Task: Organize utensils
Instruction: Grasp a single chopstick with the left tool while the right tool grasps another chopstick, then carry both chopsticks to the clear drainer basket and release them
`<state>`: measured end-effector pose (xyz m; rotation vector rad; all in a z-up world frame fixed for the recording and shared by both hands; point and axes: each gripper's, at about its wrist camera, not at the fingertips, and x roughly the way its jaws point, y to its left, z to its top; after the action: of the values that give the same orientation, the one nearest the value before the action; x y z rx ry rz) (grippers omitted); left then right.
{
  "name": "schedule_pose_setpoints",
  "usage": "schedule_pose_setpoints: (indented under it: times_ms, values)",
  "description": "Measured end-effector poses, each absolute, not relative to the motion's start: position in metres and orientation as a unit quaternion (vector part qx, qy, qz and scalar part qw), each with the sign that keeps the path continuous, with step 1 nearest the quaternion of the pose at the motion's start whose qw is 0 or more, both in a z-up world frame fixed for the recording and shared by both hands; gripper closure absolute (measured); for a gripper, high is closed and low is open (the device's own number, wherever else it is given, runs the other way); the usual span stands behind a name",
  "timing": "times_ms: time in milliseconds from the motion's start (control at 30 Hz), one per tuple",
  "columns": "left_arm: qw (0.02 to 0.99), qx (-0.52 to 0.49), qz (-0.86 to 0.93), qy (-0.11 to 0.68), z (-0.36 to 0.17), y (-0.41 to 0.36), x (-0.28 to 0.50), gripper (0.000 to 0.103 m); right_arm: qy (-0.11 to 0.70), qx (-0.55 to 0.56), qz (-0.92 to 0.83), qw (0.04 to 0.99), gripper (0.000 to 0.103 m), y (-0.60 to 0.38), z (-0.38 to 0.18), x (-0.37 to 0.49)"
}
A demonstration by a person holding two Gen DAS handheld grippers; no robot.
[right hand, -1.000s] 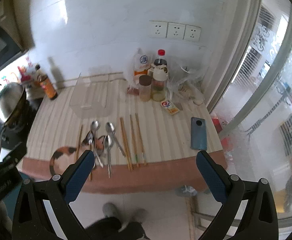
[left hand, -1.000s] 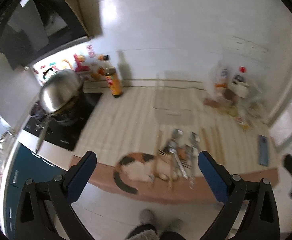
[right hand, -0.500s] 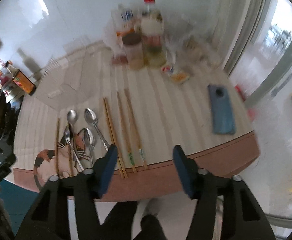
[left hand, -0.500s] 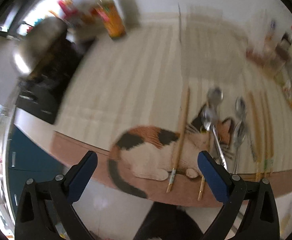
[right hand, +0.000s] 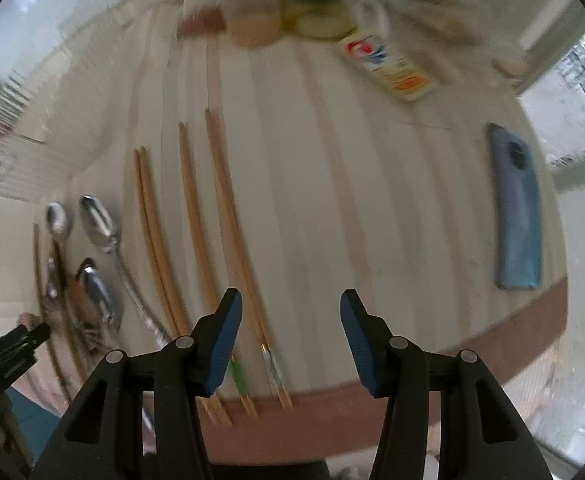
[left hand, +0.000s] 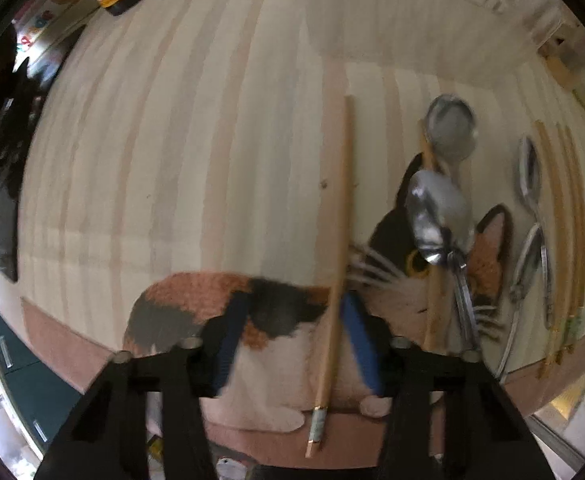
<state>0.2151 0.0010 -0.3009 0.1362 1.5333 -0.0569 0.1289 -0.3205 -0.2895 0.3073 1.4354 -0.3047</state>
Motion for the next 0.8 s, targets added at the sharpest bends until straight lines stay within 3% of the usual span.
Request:
schedule_pose_setpoints:
  times_ms: [67, 100, 133, 167, 200, 267, 800]
  values:
    - [0.716, 0.052, -0.034, 0.695, -0.300, 0.001, 0.216, 0.089, 0.663, 0.134, -0.130, 0.725, 0.055, -0.316, -0.301, 0.138]
    - [0.716, 0.053, -0.032, 0.696, -0.300, 0.002, 0.219, 0.096, 0.671, 0.131, -0.125, 0.719, 0.063, -0.312, -0.307, 0.141]
    - [0.716, 0.052, -0.030, 0.696, -0.300, 0.004, 0.219, 0.097, 0.674, 0.130, -0.124, 0.716, 0.066, -0.311, -0.311, 0.142]
    - [0.715, 0.046, -0.031, 0.697, -0.300, 0.007, 0.222, 0.097, 0.673, 0.121, -0.130, 0.718, 0.081, -0.307, -0.310, 0.143]
    - [0.714, 0.041, -0.030, 0.698, -0.300, 0.010, 0.225, 0.098, 0.672, 0.115, -0.132, 0.719, 0.088, -0.305, -0.308, 0.143]
    - [0.713, 0.037, -0.030, 0.699, -0.298, 0.020, 0.228, 0.098, 0.676, 0.128, -0.153, 0.709, 0.094, -0.308, -0.305, 0.139]
    - [0.713, 0.061, -0.053, 0.697, -0.292, 0.033, 0.230, 0.097, 0.692, 0.162, -0.192, 0.677, 0.095, -0.313, -0.295, 0.127]
